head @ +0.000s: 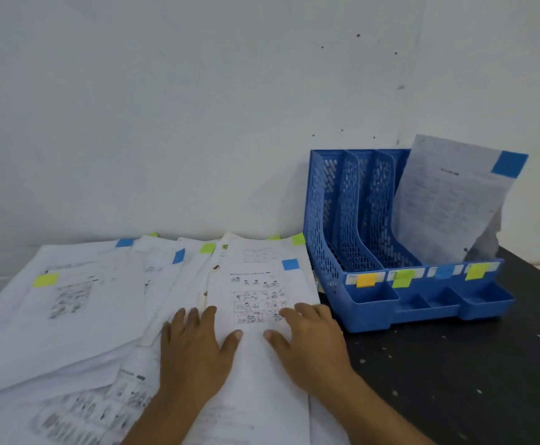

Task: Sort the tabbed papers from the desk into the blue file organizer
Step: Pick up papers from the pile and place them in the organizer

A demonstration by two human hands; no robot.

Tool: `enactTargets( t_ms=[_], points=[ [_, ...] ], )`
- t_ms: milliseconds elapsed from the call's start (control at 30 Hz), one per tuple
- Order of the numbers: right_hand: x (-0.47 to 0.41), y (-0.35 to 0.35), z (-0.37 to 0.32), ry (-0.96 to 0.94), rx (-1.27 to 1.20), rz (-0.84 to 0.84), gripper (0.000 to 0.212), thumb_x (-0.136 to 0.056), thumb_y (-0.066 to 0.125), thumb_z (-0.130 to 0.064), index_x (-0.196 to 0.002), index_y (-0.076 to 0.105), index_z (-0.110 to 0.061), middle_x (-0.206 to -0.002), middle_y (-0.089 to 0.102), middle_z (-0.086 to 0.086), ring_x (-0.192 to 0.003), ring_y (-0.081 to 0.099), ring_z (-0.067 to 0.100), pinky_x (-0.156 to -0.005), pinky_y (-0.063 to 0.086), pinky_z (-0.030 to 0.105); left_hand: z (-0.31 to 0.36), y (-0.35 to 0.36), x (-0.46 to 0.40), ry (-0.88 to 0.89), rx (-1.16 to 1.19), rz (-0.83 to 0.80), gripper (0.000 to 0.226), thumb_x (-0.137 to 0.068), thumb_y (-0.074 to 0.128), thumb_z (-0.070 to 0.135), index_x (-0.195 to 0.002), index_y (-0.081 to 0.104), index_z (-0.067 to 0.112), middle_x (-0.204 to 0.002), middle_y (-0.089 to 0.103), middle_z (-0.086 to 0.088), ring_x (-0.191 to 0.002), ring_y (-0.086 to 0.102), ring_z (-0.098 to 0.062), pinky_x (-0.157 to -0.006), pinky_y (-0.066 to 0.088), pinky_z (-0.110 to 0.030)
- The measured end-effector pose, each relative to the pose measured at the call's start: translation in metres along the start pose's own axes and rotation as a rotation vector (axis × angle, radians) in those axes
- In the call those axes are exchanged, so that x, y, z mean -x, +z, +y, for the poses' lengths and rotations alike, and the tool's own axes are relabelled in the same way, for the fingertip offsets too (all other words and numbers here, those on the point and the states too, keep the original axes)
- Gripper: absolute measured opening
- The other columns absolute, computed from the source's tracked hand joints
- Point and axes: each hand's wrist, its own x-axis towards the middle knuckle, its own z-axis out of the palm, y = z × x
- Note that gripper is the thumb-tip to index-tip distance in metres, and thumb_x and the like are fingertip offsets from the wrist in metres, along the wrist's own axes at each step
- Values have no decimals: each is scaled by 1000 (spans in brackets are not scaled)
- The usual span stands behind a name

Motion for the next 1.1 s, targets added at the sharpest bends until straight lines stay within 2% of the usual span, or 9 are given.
enactTargets(
  t_ms=[133, 200, 267, 400, 600, 733, 800, 933, 1100],
  points=[
    [8, 7, 3, 42, 49, -139, 100, -73, 0, -89, -153, 24, -34, -160, 23, -3, -147, 14, 24, -117, 19, 44, 2, 0, 0, 37, 108, -6, 66, -89, 44, 63, -146, 33, 30, -150, 39, 5, -145, 20, -21, -120, 6, -43],
    [10, 8, 5, 31, 71, -166, 124, -50, -24, -87, -153, 21, -35, -161, 21, -4, -148, 13, 22, -118, 17, 44, 2, -3, -1, 5, 317, 19, 65, -85, 64, 50, -142, 42, 28, -139, 52, 3, -135, 38, -21, -117, 25, -41],
    [13, 7, 6, 26, 60, -177, 122, -48, -22, -83, -154, 19, -36, -162, 19, -6, -148, 12, 20, -119, 15, 43, 4, -9, -2, -40, 544, 79, 61, -80, 76, 31, -135, 50, 27, -122, 62, 4, -116, 55, -18, -97, 46, -35],
    [17, 2, 3, 21, -20, -207, 120, -48, -9, -87, -155, 16, -37, -162, 15, -9, -150, 5, 18, -120, 9, 42, 4, -19, -6, -138, 840, 143, 44, -82, 73, 3, -112, 56, 31, -91, 66, 9, -82, 64, -5, -69, 48, -18],
    [12, -7, 4, 127, -321, -113, 102, -83, 54, -72, -156, -7, -36, -165, -7, -10, -152, -3, 15, -123, 8, 36, -9, -31, -14, -224, 1240, 147, 40, -86, 65, -5, -105, 60, 29, -92, 66, 1, -83, 66, -17, -67, 54, -31],
    [5, -22, 7, 204, -722, 123, 86, -94, 60, -45, -158, 5, -31, -153, 39, -11, -140, 38, 11, -116, 34, 33, -24, -34, -20, -245, 1375, 56, 49, -84, 67, -4, -109, 60, 37, -95, 72, 0, -100, 67, -29, -92, 51, -52],
    [4, -32, 10, 224, -849, 196, 55, -98, 57, -34, -149, 34, -36, -127, 66, -12, -115, 61, 6, -100, 52, 35, -26, -35, -18, -226, 1379, 9, 50, -84, 68, -2, -111, 59, 39, -98, 72, 0, -102, 66, -29, -94, 50, -54],
    [6, -62, 22, 316, -1036, 201, 10, -97, 61, -22, -97, 69, -26, -90, 76, -6, -82, 72, 7, -69, 60, 27, -15, -35, -15, -135, 1325, -37, 54, -83, 68, -3, -118, 55, 37, -103, 69, -4, -96, 68, -26, -78, 56, -38],
    [11, -94, 46, 330, -1058, 168, 8, -94, 65, -20, -96, 71, -15, -86, 77, -5, -81, 73, 11, -70, 58, 27, 2, -39, -17, -19, 1290, -35, 56, -84, 66, -8, -124, 53, 29, -99, 70, -4, -83, 69, -13, -69, 52, -23]
  ],
)
